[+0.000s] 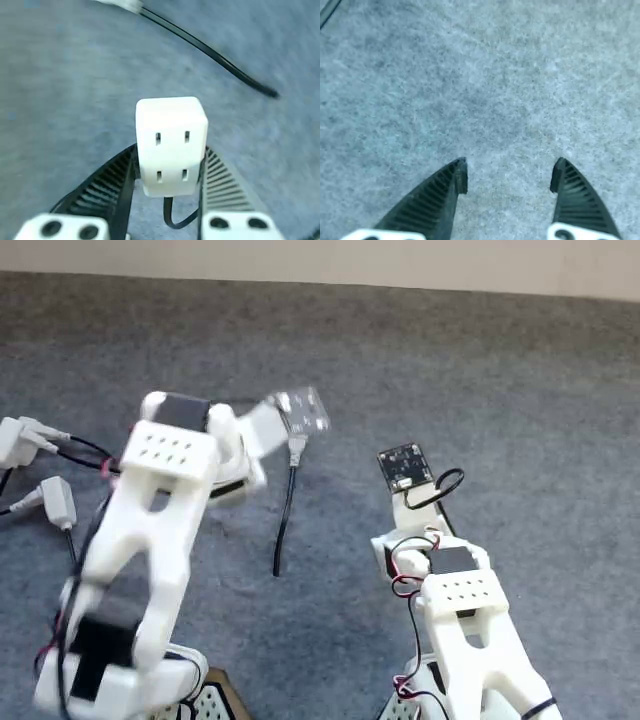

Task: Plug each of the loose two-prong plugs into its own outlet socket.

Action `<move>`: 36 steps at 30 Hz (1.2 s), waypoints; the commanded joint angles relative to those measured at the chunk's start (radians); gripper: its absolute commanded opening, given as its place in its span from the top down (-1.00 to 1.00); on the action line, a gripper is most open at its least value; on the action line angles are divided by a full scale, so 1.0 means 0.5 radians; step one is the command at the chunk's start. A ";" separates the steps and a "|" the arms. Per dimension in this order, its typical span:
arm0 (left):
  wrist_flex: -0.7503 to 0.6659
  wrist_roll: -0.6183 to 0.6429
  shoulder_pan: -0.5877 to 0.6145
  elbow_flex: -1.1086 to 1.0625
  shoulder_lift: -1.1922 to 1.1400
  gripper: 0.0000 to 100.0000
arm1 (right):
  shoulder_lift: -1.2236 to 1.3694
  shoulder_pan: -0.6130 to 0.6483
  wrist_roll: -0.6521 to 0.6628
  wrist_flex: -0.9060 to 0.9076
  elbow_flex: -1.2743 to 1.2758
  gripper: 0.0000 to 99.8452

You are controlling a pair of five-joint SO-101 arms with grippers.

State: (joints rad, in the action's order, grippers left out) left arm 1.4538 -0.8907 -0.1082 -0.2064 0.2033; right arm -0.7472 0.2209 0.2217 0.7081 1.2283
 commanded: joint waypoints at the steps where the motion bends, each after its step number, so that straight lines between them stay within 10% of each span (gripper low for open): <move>1: -0.120 0.123 0.035 -0.048 0.575 0.99 | 0.002 0.014 0.021 -0.035 -0.017 0.47; 11: -0.028 -0.055 0.729 -0.072 1.183 0.99 | 0.002 0.014 0.021 -0.035 -0.017 0.47; 18: -0.089 0.516 0.772 -0.241 1.456 0.99 | 0.002 0.060 0.021 -0.035 -0.005 0.47; 23: -0.132 0.709 1.226 -0.311 1.505 0.99 | 0.002 0.063 0.021 -0.035 -0.005 0.47; 36: 0.368 -0.144 0.962 -0.176 0.339 0.99 | 0.002 0.066 0.021 -0.035 -0.005 0.47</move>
State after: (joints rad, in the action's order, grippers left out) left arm 1.6072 -0.8554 0.4672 -0.3705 0.5255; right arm -0.7472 0.2455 0.2217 0.7081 1.2329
